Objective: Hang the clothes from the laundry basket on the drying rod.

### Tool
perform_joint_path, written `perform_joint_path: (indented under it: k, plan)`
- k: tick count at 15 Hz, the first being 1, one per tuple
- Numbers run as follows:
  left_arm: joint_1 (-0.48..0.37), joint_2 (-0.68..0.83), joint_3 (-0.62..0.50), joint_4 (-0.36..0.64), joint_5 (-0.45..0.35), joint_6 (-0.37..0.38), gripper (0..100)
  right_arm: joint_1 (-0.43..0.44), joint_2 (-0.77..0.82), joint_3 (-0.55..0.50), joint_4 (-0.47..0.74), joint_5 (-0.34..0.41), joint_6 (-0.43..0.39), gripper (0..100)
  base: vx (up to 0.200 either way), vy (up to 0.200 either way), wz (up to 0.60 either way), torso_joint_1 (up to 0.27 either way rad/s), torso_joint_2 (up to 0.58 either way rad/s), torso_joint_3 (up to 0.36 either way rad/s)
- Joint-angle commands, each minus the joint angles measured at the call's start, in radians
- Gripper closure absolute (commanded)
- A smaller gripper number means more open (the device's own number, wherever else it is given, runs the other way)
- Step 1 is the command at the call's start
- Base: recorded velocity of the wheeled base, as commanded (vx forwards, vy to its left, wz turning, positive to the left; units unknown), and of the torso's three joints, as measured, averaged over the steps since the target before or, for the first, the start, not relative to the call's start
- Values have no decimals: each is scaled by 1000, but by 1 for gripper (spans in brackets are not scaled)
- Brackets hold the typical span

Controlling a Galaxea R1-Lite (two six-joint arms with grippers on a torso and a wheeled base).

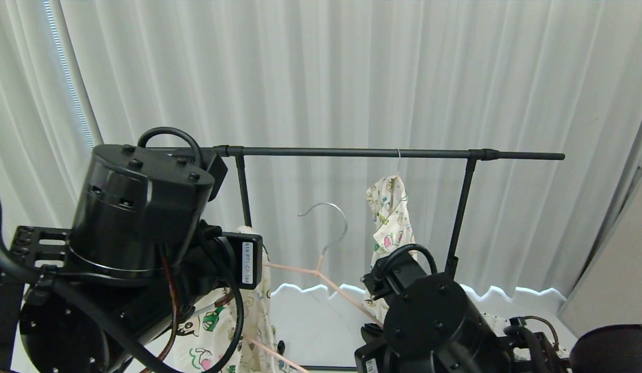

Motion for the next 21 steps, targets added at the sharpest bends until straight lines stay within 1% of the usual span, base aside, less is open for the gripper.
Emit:
perform_joint_path:
  k: [1,4,6,7,9,11,13,16,17,19,21]
  plan:
    - [1,-18,2,0,1,-1,100,1,49,-27,0,-2,1,100,0,0,0,0,0,0]
    - [10,-34,-1,0,1,-1,100,10,63,-29,0,-22,3,100,0,0,0,0,0,0]
    - [83,-32,-27,0,1,-2,100,36,56,-21,8,-32,20,100,0,0,0,0,0,0]
    - [92,-34,-26,0,1,-2,100,36,46,-22,9,-43,20,100,0,0,0,0,0,0]
    - [93,-40,-1,0,1,-1,100,24,17,-19,25,-74,20,100,0,0,0,0,0,0]
    - [93,-38,14,0,1,1,100,-14,-20,-19,84,-118,20,100,0,0,0,0,0,0]
    - [92,-37,29,0,-1,4,100,-53,-44,-19,107,-152,18,100,0,0,0,0,0,0]
    - [89,-32,28,0,-1,4,100,-57,-61,-19,109,-192,18,100,0,0,0,0,0,0]
    - [66,-34,28,0,-1,4,100,-57,-56,-27,104,-209,18,100,0,0,0,0,0,0]
    - [21,-35,23,0,-1,2,100,-50,-33,-42,101,-209,17,100,0,0,0,0,0,0]
    - [-40,-30,14,0,-3,1,100,-7,-4,-67,88,-207,17,100,0,0,0,0,0,0]
